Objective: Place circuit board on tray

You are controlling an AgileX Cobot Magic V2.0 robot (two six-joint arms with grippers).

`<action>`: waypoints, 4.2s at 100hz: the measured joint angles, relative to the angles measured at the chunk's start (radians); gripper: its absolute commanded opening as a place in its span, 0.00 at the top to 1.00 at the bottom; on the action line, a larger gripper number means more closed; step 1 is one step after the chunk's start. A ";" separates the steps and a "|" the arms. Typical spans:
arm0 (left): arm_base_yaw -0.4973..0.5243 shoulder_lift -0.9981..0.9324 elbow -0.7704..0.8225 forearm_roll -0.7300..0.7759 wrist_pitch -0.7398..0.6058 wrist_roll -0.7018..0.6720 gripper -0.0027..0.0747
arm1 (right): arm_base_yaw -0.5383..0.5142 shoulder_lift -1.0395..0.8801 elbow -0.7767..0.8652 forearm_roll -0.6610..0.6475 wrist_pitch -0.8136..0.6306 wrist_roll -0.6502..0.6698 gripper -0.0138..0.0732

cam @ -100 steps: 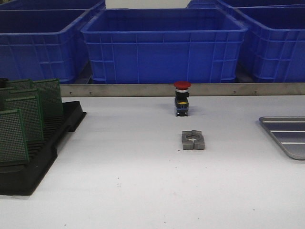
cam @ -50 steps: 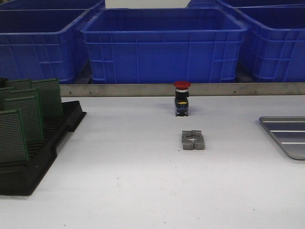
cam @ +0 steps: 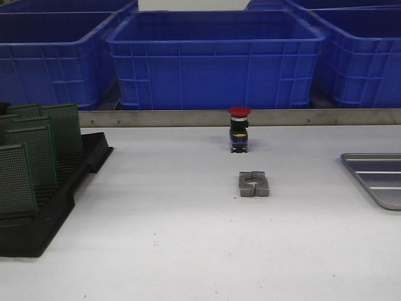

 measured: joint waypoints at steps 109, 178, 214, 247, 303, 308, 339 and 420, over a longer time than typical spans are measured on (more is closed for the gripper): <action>-0.036 0.167 -0.198 -0.001 0.203 0.052 0.99 | 0.000 0.000 0.000 0.000 0.000 0.000 0.91; -0.331 0.167 -0.218 -0.351 0.276 0.052 0.99 | 0.000 0.000 0.000 0.000 0.000 0.000 0.91; -0.366 0.167 -0.218 -0.448 0.283 0.052 0.99 | 0.000 0.000 0.000 0.000 0.000 0.000 0.91; -0.366 0.167 -0.218 -0.459 0.283 0.052 0.99 | 0.000 0.000 0.000 0.037 -0.024 0.000 0.91; -0.366 0.167 -0.218 -0.461 0.283 0.050 0.99 | 0.000 0.396 -0.380 0.176 0.405 0.000 0.91; -0.366 0.167 -0.218 -0.461 0.283 0.050 0.99 | 0.000 0.461 -0.415 0.200 0.453 -0.027 0.91; -0.366 0.167 -0.218 -0.463 0.283 0.050 0.99 | 0.000 0.734 -0.505 0.739 0.472 -0.662 0.47; -0.366 0.167 -0.218 -0.463 0.283 0.050 0.99 | 0.436 1.231 -0.670 1.230 0.477 -1.640 0.31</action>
